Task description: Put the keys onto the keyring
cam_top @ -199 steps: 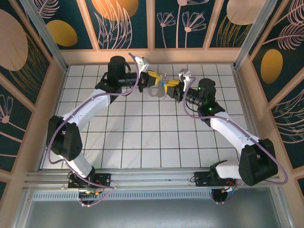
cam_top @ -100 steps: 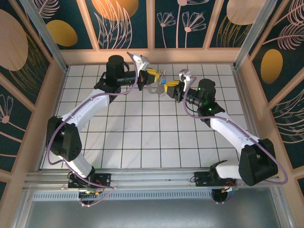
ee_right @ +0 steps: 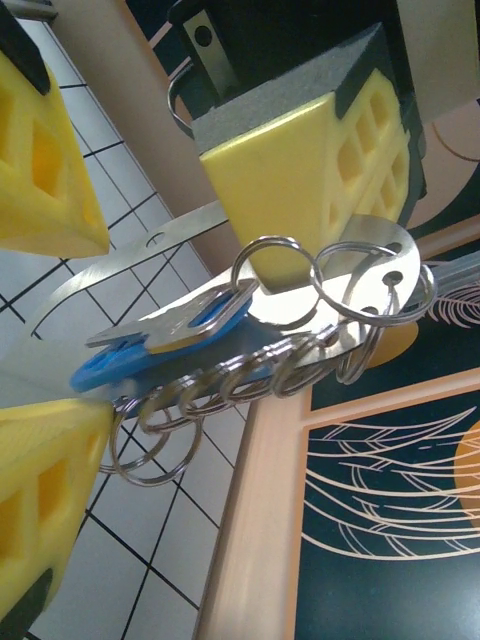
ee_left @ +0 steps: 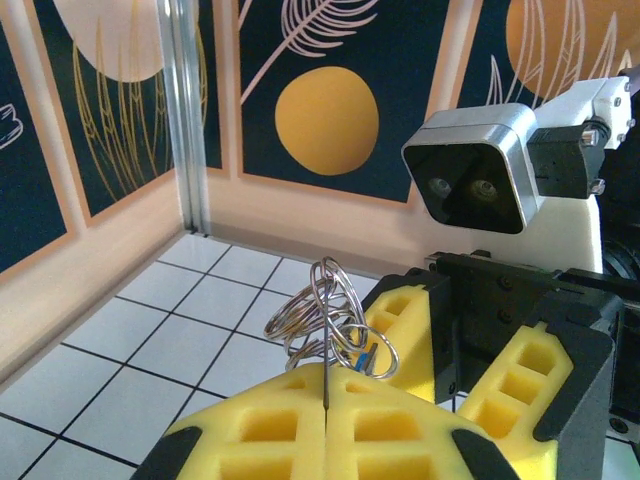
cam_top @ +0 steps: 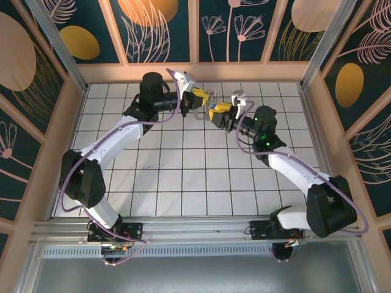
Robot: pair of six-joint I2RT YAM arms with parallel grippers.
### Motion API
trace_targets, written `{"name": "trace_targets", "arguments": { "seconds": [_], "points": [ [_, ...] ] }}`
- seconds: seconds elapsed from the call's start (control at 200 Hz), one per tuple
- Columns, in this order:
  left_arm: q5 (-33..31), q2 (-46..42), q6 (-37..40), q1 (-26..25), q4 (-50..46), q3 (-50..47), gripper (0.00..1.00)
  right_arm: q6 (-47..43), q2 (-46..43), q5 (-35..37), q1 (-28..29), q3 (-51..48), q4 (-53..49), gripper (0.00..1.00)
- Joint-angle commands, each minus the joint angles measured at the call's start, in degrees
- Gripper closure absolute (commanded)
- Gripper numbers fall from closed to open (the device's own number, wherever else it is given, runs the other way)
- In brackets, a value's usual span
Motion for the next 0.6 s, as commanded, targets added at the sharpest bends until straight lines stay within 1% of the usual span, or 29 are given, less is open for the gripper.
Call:
{"name": "trace_targets", "arguments": {
  "seconds": [0.0, 0.185, 0.41, 0.45, 0.596],
  "points": [
    [-1.23, -2.76, 0.68, -0.70, 2.06, -0.61, 1.00, 1.00, 1.24, 0.56, 0.44, 1.88, 3.74, 0.58],
    [-5.61, -3.48, 4.05, -2.33, -0.91, -0.01, 1.00, 1.46, 2.48, 0.00, 0.77, 2.69, 4.95, 0.58],
    [-7.29, -3.38, 6.63, -3.80, -4.06, 1.24, 1.00, 1.61, 4.37, 0.14, 1.08, 4.24, 6.00, 0.59],
    [-7.89, -3.57, 7.14, -4.11, -4.57, 1.29, 1.00, 1.62, 4.55, 0.12, 1.09, 4.36, 6.00, 0.61],
    [-9.65, -3.87, 8.83, -4.93, -6.13, 1.80, 1.00, 1.66, 4.63, -0.17, 1.11, 4.21, 6.60, 0.74]
  ]
}}
